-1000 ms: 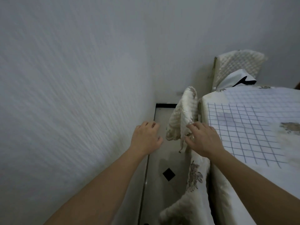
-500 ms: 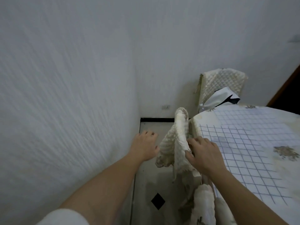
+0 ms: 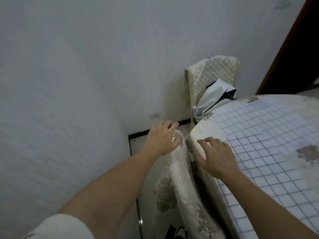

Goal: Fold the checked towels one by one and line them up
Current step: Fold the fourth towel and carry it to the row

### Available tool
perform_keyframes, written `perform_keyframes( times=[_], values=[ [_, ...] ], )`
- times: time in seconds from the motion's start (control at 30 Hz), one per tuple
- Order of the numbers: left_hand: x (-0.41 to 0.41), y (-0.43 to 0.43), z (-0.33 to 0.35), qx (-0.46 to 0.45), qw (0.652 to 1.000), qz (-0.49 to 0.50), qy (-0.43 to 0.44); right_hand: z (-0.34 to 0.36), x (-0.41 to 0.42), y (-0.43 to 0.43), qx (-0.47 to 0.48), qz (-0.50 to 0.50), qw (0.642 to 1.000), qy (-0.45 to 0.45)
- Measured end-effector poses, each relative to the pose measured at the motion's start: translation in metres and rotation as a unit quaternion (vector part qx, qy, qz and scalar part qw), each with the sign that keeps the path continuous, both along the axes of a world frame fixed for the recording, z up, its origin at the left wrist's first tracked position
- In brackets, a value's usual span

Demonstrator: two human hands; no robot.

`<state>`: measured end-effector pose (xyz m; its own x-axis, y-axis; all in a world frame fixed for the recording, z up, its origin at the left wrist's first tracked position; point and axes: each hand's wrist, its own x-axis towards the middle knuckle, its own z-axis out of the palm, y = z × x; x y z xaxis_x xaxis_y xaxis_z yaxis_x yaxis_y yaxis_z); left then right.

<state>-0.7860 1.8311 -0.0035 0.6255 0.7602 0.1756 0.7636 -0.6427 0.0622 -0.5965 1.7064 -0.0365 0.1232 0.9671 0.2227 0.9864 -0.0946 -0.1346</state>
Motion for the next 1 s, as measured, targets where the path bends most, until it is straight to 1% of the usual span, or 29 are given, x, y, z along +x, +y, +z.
perform_keyframes(
  times=[0.1, 0.23, 0.37, 0.47, 0.53, 0.67, 0.77, 0.83, 0.9, 1.0],
  values=[
    [0.045, 0.032, -0.008, -0.012, 0.998, -0.054, 0.013, -0.004, 0.029, 0.022, -0.013, -0.034, 0.999, 0.009],
    [0.102, 0.057, -0.010, -0.014, 0.990, -0.132, 0.043, -0.007, 0.069, 0.026, -0.037, -0.096, 0.995, 0.015],
    [0.148, 0.082, -0.023, -0.002, 0.975, -0.220, 0.035, -0.012, 0.100, 0.029, -0.047, -0.166, 0.985, 0.019],
    [0.177, 0.103, -0.043, -0.016, 0.961, -0.275, 0.037, -0.020, 0.112, 0.029, -0.054, -0.211, 0.976, 0.017],
    [0.194, 0.112, -0.059, -0.033, 0.945, -0.323, 0.042, -0.026, 0.117, 0.024, -0.055, -0.244, 0.968, 0.019],
    [0.221, 0.119, -0.095, -0.051, 0.908, -0.412, 0.051, -0.046, 0.117, 0.003, -0.070, -0.321, 0.944, 0.037],
    [0.227, 0.110, -0.119, -0.100, 0.871, -0.478, 0.053, -0.070, 0.102, -0.033, -0.098, -0.368, 0.923, 0.061],
    [0.226, 0.105, -0.133, -0.116, 0.830, -0.541, 0.066, -0.083, 0.086, -0.061, -0.119, -0.407, 0.902, 0.077],
    [0.226, 0.102, -0.147, -0.123, 0.788, -0.594, 0.103, -0.094, 0.066, -0.085, -0.140, -0.440, 0.881, 0.101],
    [0.226, 0.098, -0.168, -0.106, 0.730, -0.660, 0.141, -0.110, 0.038, -0.108, -0.162, -0.464, 0.861, 0.131]
  ],
)
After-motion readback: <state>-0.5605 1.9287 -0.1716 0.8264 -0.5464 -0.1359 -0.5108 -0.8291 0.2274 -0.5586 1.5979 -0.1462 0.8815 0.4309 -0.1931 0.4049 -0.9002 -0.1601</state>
